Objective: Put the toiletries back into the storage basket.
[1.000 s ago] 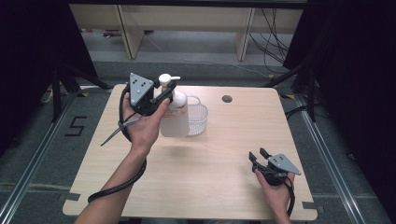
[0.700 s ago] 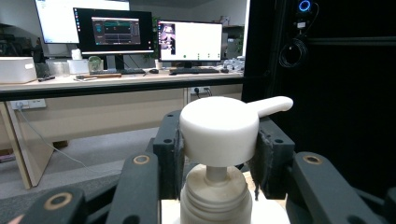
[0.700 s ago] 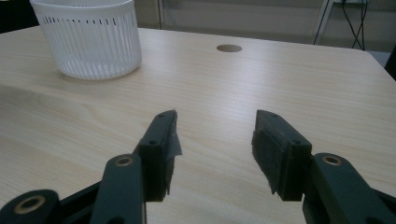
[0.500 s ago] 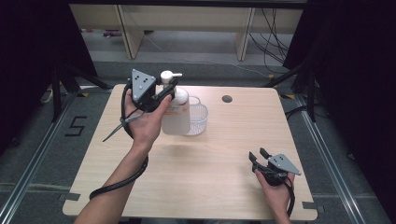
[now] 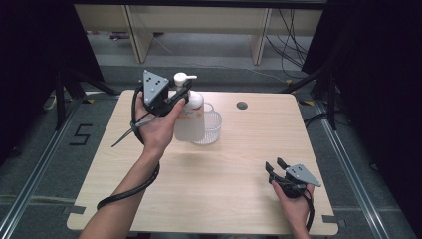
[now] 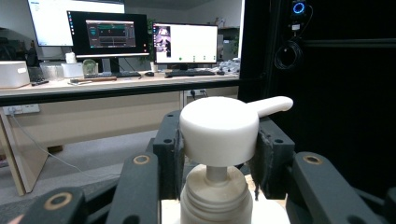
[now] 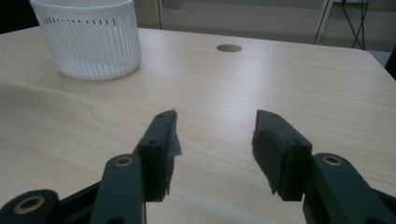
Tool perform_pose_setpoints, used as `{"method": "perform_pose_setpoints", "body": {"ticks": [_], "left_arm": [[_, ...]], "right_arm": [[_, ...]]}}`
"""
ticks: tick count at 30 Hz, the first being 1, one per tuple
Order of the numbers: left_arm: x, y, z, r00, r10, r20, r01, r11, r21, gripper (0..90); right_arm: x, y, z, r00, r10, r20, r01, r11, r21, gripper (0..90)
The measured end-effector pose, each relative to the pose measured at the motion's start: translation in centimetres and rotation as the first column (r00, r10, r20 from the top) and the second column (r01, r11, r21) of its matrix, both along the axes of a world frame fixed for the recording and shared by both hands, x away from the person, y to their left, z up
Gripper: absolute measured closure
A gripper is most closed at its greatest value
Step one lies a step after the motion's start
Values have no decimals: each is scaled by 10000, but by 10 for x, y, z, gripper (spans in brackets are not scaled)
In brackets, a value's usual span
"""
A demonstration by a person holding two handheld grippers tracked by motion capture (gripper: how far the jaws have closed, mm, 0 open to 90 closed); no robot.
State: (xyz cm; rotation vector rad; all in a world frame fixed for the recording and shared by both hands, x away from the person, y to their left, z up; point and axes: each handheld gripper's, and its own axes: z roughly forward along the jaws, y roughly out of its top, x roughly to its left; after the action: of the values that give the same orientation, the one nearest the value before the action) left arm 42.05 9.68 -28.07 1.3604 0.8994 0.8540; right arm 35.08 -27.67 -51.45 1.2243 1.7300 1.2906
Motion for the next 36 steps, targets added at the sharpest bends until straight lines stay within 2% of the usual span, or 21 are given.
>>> {"method": "perform_pose_setpoints", "body": {"ticks": [12,17,22,25,31,32,34,36], "left_arm": [[5,-1,5,10000,-38,-5,38,10000,-57,593],[8,-1,6,10000,-34,5,34,10000,-23,592],[10,-3,7,10000,-58,-13,58,10000,-4,592],[12,-5,7,9999,-104,4,104,9999,1,592],[15,-8,9,9999,-147,21,147,9999,46,592],[16,-8,9,9999,-155,24,155,9999,17,592],[17,-9,9,9998,-181,35,180,9998,42,592],[19,-10,10,9998,-203,51,203,9998,24,593]], "right_arm": [[-1,0,0,10000,-50,-44,50,10000,-62,500],[-2,1,2,9997,-49,-238,47,10000,-64,500],[-1,0,1,9999,-44,-91,43,9999,-118,500],[-4,3,2,9989,-192,-417,197,9997,108,500],[-1,1,0,10000,-36,-17,36,10000,46,500],[-3,2,1,9996,-170,-219,172,9998,79,500],[-2,1,1,9998,-106,-155,105,9999,-47,500],[-2,2,0,9998,-137,-144,137,9999,53,500]]}}
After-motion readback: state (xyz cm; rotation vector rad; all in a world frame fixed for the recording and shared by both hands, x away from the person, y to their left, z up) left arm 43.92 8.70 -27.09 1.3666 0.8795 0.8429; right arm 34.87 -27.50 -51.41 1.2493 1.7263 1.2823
